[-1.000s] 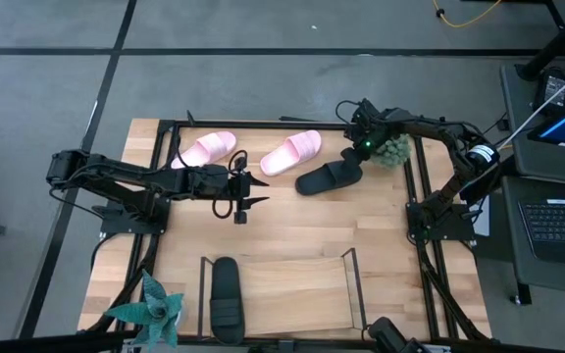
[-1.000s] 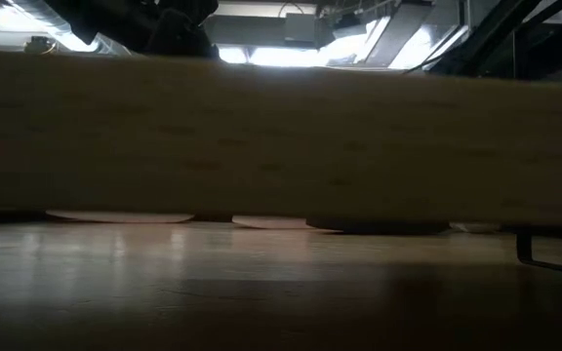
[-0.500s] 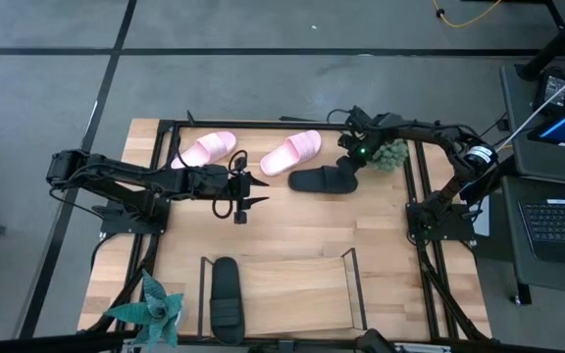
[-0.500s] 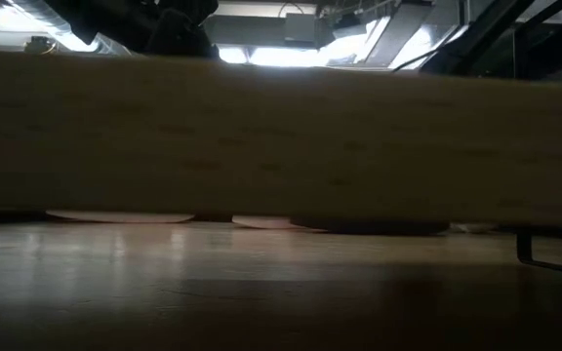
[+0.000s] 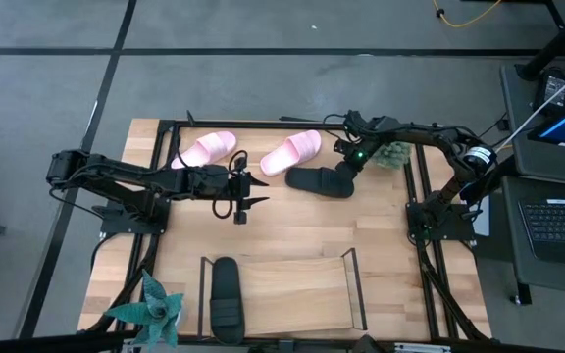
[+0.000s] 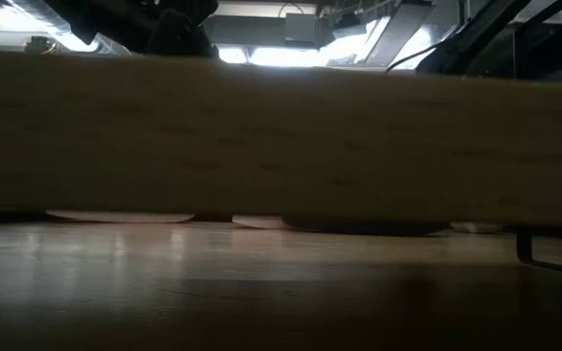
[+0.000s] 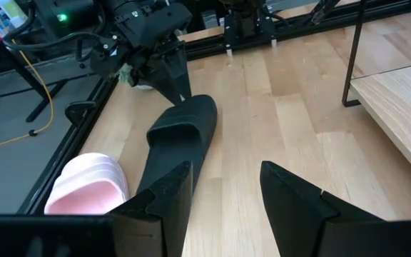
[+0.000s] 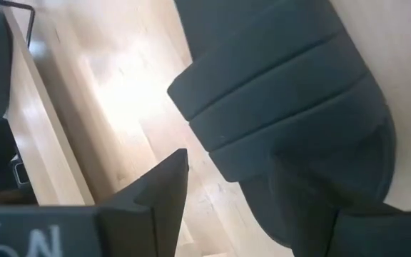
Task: Pick and place slides into the shelf
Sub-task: Put the black slide on the shelf
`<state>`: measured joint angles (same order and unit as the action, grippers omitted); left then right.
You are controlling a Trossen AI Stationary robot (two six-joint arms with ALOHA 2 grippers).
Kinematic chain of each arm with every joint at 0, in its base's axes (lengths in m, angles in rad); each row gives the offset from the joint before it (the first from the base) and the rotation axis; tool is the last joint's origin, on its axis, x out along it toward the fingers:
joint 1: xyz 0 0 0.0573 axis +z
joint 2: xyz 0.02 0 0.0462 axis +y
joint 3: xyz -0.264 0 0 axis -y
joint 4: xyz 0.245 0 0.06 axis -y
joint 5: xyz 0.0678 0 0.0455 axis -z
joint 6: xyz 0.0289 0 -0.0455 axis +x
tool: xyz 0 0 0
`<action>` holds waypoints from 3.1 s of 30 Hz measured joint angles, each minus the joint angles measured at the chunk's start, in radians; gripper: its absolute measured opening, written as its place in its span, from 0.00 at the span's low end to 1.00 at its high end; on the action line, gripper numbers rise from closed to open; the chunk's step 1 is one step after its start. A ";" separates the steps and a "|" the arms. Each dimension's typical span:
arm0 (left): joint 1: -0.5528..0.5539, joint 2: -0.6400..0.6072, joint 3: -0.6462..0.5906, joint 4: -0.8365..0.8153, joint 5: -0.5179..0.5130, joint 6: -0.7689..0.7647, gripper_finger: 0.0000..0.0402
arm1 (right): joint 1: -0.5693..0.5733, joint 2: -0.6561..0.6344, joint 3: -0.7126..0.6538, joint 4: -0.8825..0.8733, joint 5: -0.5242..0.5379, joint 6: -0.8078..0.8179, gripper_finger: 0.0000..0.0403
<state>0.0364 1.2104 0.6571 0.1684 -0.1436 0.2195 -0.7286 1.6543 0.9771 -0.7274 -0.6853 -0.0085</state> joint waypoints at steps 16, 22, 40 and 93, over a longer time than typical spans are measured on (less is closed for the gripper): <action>0.000 0.000 0.000 0.000 0.000 -0.001 0.39 | 0.039 0.000 0.000 0.017 0.000 -0.051 0.48; 0.000 0.000 0.000 0.000 0.000 -0.001 0.39 | 0.039 0.000 0.073 -0.098 0.007 -0.104 0.44; 0.000 0.000 0.000 -0.002 0.000 -0.008 0.39 | 0.015 0.000 0.091 -0.147 0.205 0.005 0.38; -0.001 0.000 0.000 -0.003 0.000 -0.005 0.39 | 0.037 0.093 0.077 -0.039 0.048 0.140 0.38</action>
<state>0.0357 1.2104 0.6573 0.1654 -0.1432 0.2144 -0.6915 1.7477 1.0546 -0.7660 -0.6376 0.1314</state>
